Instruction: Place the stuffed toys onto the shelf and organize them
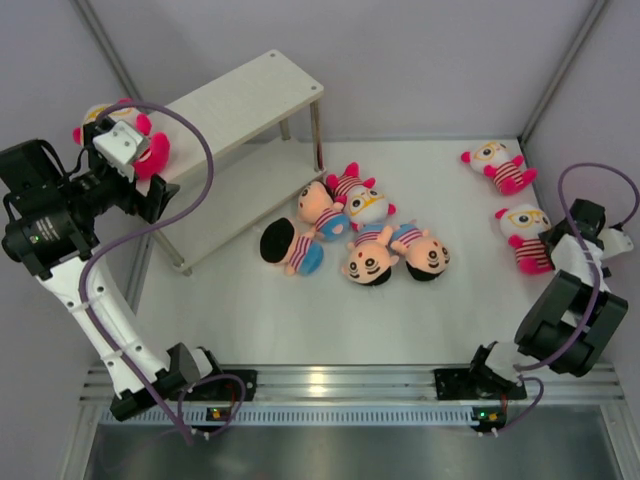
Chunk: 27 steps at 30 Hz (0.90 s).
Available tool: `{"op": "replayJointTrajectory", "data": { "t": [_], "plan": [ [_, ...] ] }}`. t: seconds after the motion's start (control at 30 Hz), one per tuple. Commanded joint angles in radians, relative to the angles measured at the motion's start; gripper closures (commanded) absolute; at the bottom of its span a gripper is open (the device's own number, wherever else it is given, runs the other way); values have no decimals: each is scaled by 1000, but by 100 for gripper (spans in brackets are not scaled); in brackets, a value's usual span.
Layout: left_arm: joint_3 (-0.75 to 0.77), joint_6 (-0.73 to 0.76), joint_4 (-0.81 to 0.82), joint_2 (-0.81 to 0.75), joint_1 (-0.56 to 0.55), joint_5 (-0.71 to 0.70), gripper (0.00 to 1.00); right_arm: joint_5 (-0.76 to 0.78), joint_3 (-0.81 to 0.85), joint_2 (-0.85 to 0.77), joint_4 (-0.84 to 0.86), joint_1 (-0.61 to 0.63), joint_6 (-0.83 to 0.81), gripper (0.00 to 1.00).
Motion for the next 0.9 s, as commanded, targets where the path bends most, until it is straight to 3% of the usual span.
{"op": "replayJointTrajectory", "data": {
  "t": [0.0,0.13,0.2,0.23,0.33,0.37,0.4,0.53,0.7,0.8,0.87],
  "plan": [
    [-64,-6,30,-57,7,16,2,-80,1,43,110,-39,23,1],
    [-79,-19,29,-87,7,59,2,-306,-91,77,340,-51,-86,2],
    [-75,-46,30,-86,7,66,2,-357,-114,86,387,-51,-94,15],
    [-77,-53,29,-80,7,70,2,-426,-119,92,419,-51,-104,34],
    [-78,-90,27,-63,7,63,3,-506,-102,112,419,-50,-124,70],
    [-79,-104,29,-61,7,55,6,-521,-97,106,419,-48,-126,95],
    [-77,-118,29,-52,7,43,9,-538,-97,77,419,-44,-132,100],
    [-48,-205,29,6,6,-29,15,-505,-76,-72,376,21,-146,100],
    [-14,-266,76,18,-58,-115,18,-350,106,-251,229,266,-180,100],
    [-16,-351,151,24,-153,-245,20,-302,208,-303,215,453,-149,100],
    [-28,-369,177,29,-303,-395,23,-275,258,-314,235,621,-117,100]
  ]
}}
